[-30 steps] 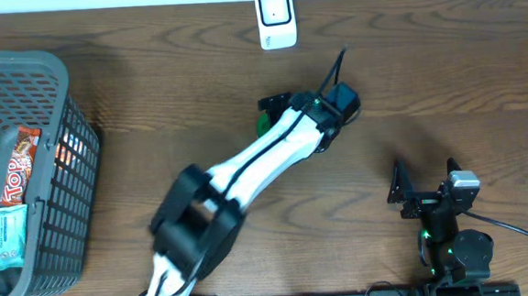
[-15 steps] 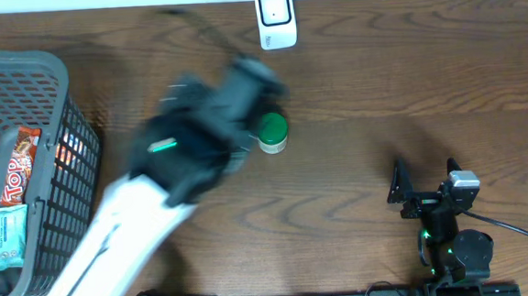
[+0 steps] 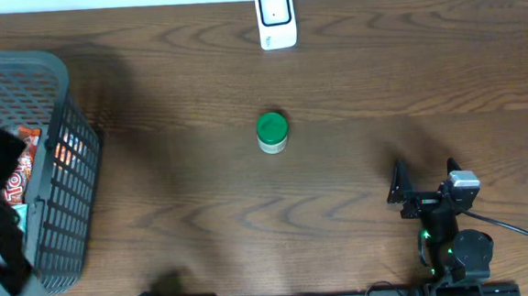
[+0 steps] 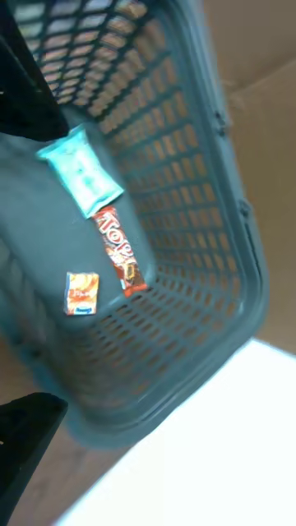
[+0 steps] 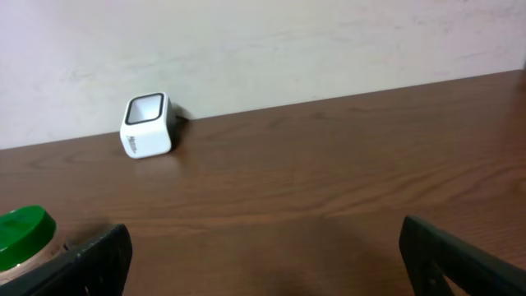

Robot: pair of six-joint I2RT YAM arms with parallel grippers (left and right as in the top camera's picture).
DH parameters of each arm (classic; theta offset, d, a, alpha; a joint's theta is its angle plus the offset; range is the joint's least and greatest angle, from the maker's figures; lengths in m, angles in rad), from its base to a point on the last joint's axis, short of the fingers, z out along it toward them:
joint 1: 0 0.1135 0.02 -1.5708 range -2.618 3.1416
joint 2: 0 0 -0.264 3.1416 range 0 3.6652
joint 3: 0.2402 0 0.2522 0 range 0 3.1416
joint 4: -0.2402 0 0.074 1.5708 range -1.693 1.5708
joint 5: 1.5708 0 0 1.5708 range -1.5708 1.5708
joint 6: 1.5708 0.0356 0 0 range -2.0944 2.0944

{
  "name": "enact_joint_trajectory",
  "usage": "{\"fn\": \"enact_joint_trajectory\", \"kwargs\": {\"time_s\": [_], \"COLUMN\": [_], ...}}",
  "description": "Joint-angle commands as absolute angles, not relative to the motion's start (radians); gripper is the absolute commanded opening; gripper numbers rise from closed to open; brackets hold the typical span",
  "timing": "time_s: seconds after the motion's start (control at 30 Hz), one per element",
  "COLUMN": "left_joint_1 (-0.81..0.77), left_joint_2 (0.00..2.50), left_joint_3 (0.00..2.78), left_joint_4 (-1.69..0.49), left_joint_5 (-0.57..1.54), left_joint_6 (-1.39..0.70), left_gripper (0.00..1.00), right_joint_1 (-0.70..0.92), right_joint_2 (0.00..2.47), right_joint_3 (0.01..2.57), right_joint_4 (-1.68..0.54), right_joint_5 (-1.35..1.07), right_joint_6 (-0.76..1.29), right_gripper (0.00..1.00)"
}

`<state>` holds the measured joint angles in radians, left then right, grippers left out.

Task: Scan the item barcode
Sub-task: 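Reach into the basket and grasp the orange Kleenex pack with left gripper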

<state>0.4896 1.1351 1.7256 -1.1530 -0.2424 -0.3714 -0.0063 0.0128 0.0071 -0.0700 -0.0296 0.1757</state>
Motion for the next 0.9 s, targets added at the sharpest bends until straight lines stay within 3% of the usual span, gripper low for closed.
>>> {"fn": "enact_joint_trajectory", "kwargs": {"time_s": [0.0,0.37,0.87], "left_joint_1": [0.616,0.612,0.528], "left_joint_2": [1.255,1.659,2.012], "left_joint_3": [1.73,1.73,1.721], "left_joint_4": [-1.141,-1.112,-1.077], "left_joint_5": [-0.028,-0.026,0.003], "left_joint_6": [-0.424,-0.417,-0.429], "left_gripper": [0.98,0.98,0.98], "right_joint_1": [0.004,0.004,0.004], "right_joint_2": [0.011,0.011,0.011], "right_joint_3": [0.006,0.006,0.006], "right_joint_4": [-0.073,-0.073,-0.073], "right_joint_5": [-0.028,-0.028,-0.028], "right_joint_6": [0.183,0.183,0.183], "right_gripper": [0.99,0.99,0.99]}}
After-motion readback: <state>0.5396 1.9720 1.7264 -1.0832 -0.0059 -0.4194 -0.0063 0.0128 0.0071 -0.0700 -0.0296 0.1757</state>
